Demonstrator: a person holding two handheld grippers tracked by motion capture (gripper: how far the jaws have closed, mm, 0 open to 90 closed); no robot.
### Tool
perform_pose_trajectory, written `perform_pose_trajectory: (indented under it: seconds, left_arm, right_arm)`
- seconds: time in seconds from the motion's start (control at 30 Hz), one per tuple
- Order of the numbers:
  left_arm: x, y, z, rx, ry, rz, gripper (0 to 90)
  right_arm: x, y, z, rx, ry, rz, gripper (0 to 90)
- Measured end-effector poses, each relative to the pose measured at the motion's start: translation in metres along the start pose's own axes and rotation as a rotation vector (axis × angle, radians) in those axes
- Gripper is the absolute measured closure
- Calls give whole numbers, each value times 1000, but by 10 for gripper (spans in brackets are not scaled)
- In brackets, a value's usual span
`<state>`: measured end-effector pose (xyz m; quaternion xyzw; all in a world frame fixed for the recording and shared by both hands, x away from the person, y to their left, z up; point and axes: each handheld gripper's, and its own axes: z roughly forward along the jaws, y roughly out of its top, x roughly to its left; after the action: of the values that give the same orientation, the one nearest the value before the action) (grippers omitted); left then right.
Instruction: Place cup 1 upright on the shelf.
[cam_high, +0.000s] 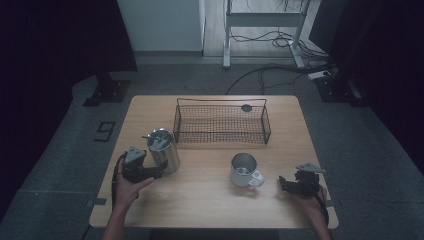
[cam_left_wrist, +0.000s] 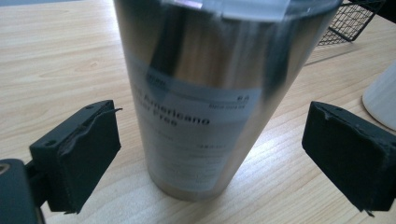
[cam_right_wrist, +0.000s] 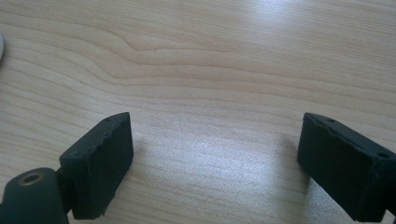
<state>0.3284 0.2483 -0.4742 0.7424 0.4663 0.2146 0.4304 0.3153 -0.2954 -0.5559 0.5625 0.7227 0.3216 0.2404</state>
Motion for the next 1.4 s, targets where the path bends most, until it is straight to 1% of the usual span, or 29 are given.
perform_pose_trajectory:
  seconds: [0.17,0.3,0.43,0.53,0.6,0.7,0.9,0.97,1.0,1.1,1.23,1.4]
  left_arm:
    - [-1,5,4,7,3,8,42]
    - [0,7,7,12,5,1,43]
    - [0,8,9,8,9,-2,45]
    - [-1,11,11,-3,12,5,45]
    - [-1,13,14,-13,22,10,47]
    - [-2,14,17,-14,24,9,46]
    - [-4,16,24,-21,41,15,38]
    - [-5,17,26,-25,48,16,35]
    - [-6,18,28,-21,59,22,30]
    - [-6,20,30,-24,65,26,25]
    - [-5,20,34,-23,59,17,16]
    - [-6,20,41,-18,70,5,16]
  right_arm:
    - [0,0,0,0,0,0,106]
    - [0,0,0,0,0,0,106]
    - [0,0,0,0,0,1,106]
    - [0,0,0,0,0,0,106]
    - [0,0,0,0,0,0,106]
    - [0,0,0,0,0,1,106]
    - [0,0,0,0,0,1,106]
    - [0,0,0,0,0,1,106]
    - [0,0,0,0,0,0,107]
    - [0,0,0,0,0,1,107]
    - [0,0,0,0,-1,1,108]
    - [0,0,0,-1,-1,1,108]
